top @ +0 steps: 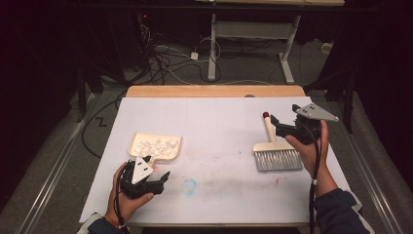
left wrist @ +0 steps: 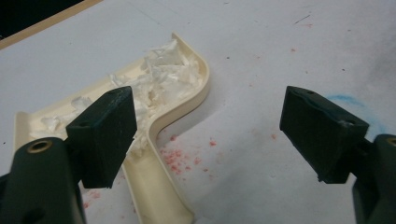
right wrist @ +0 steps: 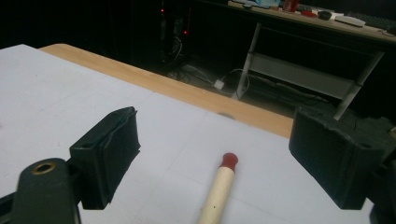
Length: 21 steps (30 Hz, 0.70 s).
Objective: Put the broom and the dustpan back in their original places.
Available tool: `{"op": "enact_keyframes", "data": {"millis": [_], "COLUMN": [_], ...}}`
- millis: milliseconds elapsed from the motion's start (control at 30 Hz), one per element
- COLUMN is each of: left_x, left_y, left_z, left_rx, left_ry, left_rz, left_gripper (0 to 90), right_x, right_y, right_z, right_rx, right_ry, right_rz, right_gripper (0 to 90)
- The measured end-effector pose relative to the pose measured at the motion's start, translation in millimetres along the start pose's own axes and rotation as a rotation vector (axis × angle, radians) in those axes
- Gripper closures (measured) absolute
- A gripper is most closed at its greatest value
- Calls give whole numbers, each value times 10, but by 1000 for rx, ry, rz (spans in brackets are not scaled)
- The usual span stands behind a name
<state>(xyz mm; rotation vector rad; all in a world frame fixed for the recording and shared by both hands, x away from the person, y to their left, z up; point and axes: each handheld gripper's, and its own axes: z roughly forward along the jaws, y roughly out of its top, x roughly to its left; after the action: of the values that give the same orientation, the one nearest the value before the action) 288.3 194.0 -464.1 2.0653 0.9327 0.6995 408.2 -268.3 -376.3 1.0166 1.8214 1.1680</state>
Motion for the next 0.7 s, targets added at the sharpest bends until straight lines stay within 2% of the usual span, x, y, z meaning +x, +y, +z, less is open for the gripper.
{"op": "enact_keyframes", "data": {"millis": [267, 433, 600, 700], "left_x": [-33, -56, -71, -79], "left_y": [3, 7, 7, 8], "left_z": [0, 11, 16, 19], "left_rx": [-6, 5, 13, 11], "left_ry": [-10, -11, -14, -19], "left_rz": [19, 42, 52, 51], "left_gripper": [184, 184, 184, 184], "right_x": [81, 115, 141, 179], "right_y": [6, 15, -10, -26], "right_z": [-43, -124, -197, -238], "right_rx": [3, -3, -4, -6], "right_ry": [21, 22, 32, 35], "right_rz": [-23, -42, -51, -74], "right_gripper": [169, 172, 178, 178]}}
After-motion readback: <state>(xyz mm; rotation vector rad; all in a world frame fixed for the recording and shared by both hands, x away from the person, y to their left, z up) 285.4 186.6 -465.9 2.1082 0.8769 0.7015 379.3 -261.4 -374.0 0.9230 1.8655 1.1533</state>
